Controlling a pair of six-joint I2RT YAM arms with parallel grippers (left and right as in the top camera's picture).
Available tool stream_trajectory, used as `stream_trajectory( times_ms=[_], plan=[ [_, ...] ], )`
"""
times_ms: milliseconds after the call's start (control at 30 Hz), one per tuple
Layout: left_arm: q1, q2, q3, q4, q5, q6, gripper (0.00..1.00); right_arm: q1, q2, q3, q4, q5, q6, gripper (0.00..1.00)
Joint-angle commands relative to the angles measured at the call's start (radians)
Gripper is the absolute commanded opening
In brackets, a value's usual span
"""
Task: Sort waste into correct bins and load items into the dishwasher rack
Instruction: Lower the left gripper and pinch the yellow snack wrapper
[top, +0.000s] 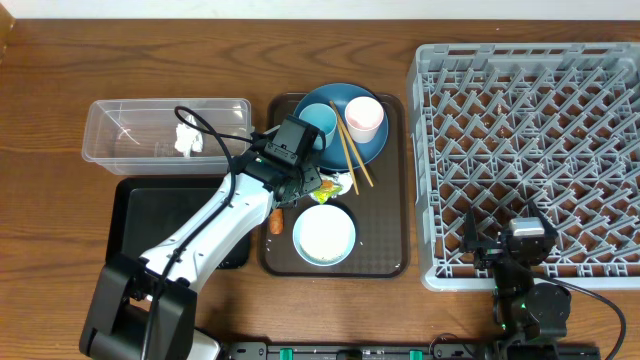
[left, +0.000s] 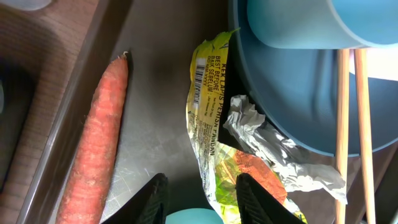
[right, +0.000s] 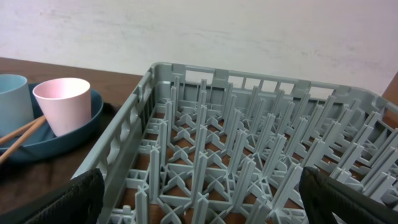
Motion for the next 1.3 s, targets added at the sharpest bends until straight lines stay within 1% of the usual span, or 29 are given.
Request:
stream_trajectory(
  times_ms=[0,167,367,600,800,967,1133,1267],
  plan=[
    [-0.002,0.011,-0.012,0.003,-0.02,-0.005,0.38,-0.006,-0.005,-0.001,-0.005,0.003,-0.01,0.99],
    [-0.025,0.011,-0.012,0.024,-0.02,0.042,0.38,-0.006,-0.005,-0.001,-0.005,0.003,-0.01,0.99],
    [-0.047,0.011,-0.011,0.027,-0.073,0.043,0.38,-0.006,-0.005,-0.001,-0.005,0.003,-0.01,0.99],
    [-0.047,0.013,-0.012,0.027,-0.074,0.044,0.38,-0.006,-0.005,-0.001,-0.005,0.003,-0.01,0.99],
    [-0.047,0.066,-0.012,0.033,-0.08,0.044,0.38,-0.006,-0.005,-0.001,-0.005,0.003,-0.01,0.99],
    [-0.047,0.119,-0.012,0.071,-0.08,0.044,0.38,-0.006,-0.005,-0.001,-0.005,0.003,-0.01,0.99],
    [-0.047,0.129,-0.012,0.088,-0.084,0.044,0.27,-0.006,-0.005,-0.001,-0.005,0.003,-0.01,0.99],
    [-0.047,0.129,-0.012,0.088,-0.084,0.044,0.22,-0.006,-0.005,-0.001,-0.005,0.003,-0.01,0.99]
  ],
)
